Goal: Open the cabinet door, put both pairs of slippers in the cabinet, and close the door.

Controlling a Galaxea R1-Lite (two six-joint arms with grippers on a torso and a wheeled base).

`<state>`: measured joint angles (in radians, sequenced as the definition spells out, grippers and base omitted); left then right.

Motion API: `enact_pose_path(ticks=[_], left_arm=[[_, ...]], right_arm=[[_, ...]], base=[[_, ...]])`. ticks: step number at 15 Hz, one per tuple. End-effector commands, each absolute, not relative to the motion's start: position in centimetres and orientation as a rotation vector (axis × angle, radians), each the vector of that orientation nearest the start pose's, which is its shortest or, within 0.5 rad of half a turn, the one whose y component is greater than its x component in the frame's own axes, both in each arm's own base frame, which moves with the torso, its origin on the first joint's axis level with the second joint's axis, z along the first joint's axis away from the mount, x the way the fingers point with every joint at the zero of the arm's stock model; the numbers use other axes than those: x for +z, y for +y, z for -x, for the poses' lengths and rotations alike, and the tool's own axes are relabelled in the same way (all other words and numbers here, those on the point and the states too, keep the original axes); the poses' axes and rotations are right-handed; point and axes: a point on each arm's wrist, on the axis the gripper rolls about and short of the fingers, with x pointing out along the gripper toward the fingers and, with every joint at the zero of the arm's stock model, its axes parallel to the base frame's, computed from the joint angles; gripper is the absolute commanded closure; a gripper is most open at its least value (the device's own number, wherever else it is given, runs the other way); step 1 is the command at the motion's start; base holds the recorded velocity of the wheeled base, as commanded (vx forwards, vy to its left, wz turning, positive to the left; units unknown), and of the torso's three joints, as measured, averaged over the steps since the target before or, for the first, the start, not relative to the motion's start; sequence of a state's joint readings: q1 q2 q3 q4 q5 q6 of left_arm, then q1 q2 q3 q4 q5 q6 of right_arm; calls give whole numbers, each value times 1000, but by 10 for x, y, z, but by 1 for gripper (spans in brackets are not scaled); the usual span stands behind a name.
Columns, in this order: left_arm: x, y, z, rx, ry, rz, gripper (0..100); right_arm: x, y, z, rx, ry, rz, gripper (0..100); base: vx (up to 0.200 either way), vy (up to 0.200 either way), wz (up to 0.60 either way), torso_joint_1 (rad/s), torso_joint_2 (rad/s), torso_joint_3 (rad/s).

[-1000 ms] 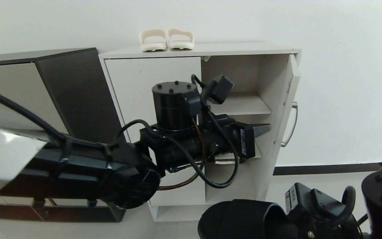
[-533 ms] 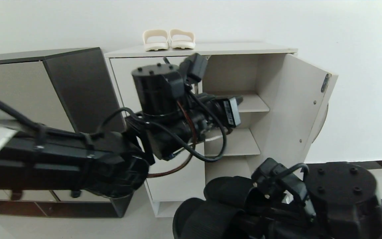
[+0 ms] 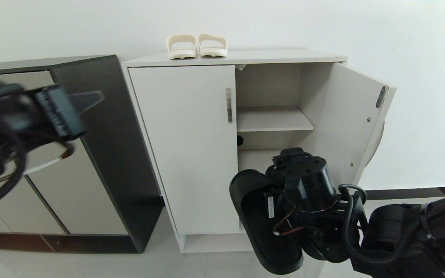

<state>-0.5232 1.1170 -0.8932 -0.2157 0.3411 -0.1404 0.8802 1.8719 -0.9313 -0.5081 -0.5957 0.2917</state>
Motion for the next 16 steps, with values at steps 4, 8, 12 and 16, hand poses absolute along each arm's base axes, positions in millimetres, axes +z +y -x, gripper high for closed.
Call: enact_pose_path(ticks=[4,8,12,16], left_arm=[[199,11,16,368,-93,68,100],[138,12,43,396,-76,59,100],[110,9,31,299,4,33,100],[77,2,18,-11,61,24,100]], right_arm=[[149,226,-235,107,354,14,100],[157,193,-219,53,347,11,100],[156,174,-205,38,357,17,100],[154,174,-202,48,360,18,100]], base=[[0,0,0,0,0,0],[0,0,0,0,0,0],[0,0,0,0,0,0],[0,0,0,0,0,0]])
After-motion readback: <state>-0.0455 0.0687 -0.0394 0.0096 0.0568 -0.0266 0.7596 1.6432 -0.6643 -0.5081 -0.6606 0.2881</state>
